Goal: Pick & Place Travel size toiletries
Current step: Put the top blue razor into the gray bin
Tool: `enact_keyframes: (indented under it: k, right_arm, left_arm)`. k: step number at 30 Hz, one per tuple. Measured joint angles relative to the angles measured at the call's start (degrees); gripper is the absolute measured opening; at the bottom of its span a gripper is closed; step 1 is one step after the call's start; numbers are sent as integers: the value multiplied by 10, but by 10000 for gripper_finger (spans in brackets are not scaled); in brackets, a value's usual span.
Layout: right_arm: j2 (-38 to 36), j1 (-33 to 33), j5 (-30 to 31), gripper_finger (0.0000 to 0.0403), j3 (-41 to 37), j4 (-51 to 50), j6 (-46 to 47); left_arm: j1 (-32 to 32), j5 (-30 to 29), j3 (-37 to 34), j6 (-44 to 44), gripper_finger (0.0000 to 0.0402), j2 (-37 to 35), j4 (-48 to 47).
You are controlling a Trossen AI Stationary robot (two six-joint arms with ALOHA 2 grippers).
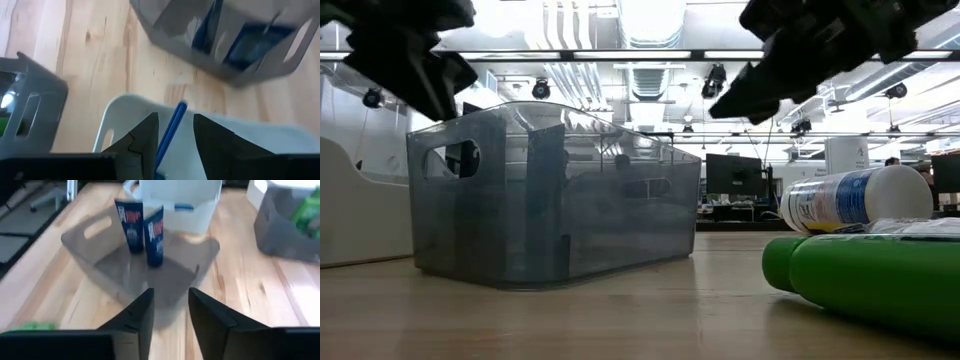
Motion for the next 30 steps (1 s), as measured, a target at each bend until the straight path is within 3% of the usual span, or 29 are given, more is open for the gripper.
enact_keyframes:
  k: [5,13,18,23,30]
  right_arm:
    - [-57,-1,0,161,0,-106,-6]
    - [-118,-1,2,189,0,-268,-112]
    - [-118,-1,17,182,0,-364,-173]
    - [-100,-10,104,165,0,-430,-180]
    - [-73,-51,100,146,0,-435,-178]
  left_arm:
    - [0,0,-3,-4,128,0,64]
    - [0,3,-3,-5,128,-1,138]
    - [-1,3,-4,-5,128,-1,158]
    - [-1,4,-4,-3,128,-1,162]
    - [-1,4,-4,-3,126,-1,168]
